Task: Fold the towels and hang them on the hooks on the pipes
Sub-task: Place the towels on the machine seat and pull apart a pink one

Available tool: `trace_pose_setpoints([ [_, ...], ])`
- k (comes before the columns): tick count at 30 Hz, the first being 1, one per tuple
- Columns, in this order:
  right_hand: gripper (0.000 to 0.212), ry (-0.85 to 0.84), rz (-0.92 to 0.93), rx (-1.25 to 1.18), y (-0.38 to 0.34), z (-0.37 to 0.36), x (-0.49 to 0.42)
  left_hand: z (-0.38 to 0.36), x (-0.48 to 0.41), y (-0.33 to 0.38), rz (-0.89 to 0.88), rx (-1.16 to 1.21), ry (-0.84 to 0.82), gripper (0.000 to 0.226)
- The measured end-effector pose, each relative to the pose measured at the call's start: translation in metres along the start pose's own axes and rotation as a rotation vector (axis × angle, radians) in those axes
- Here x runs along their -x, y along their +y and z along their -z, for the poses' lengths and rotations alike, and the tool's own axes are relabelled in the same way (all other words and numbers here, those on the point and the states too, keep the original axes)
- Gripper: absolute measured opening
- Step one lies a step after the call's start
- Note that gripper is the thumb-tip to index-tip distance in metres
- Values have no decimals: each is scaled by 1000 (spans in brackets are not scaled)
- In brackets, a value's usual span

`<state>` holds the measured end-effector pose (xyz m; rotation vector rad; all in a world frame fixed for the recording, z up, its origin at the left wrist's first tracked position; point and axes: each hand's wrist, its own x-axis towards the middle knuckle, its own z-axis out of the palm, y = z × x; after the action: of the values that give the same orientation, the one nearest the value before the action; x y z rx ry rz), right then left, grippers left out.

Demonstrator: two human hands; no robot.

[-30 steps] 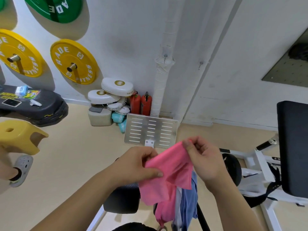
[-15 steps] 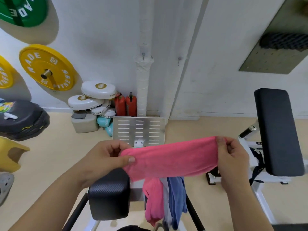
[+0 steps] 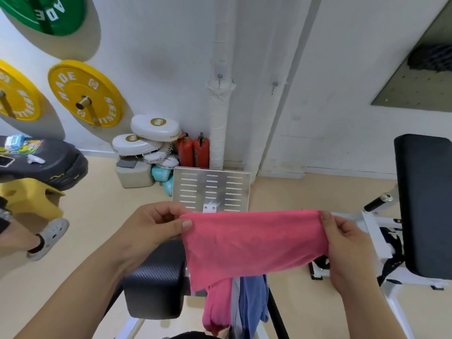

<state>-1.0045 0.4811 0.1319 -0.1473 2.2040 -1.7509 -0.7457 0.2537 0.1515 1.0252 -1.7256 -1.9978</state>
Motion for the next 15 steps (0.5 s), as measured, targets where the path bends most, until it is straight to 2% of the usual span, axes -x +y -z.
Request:
trace_pose_setpoints([
  [6, 18, -136, 6, 37, 5, -13, -8, 13, -8, -10, -33, -180, 304, 5],
  [10, 16, -111, 33, 0, 2, -49, 5, 23, -17, -7, -70, -214, 488, 12],
  [12, 13, -104, 51, -16, -3, -72, 15, 25, -21, -3, -56, -191, 520, 13],
  [15, 6, -160, 101, -21, -13, -111, 38, 22, -23, 0, -11, -159, 467, 9],
])
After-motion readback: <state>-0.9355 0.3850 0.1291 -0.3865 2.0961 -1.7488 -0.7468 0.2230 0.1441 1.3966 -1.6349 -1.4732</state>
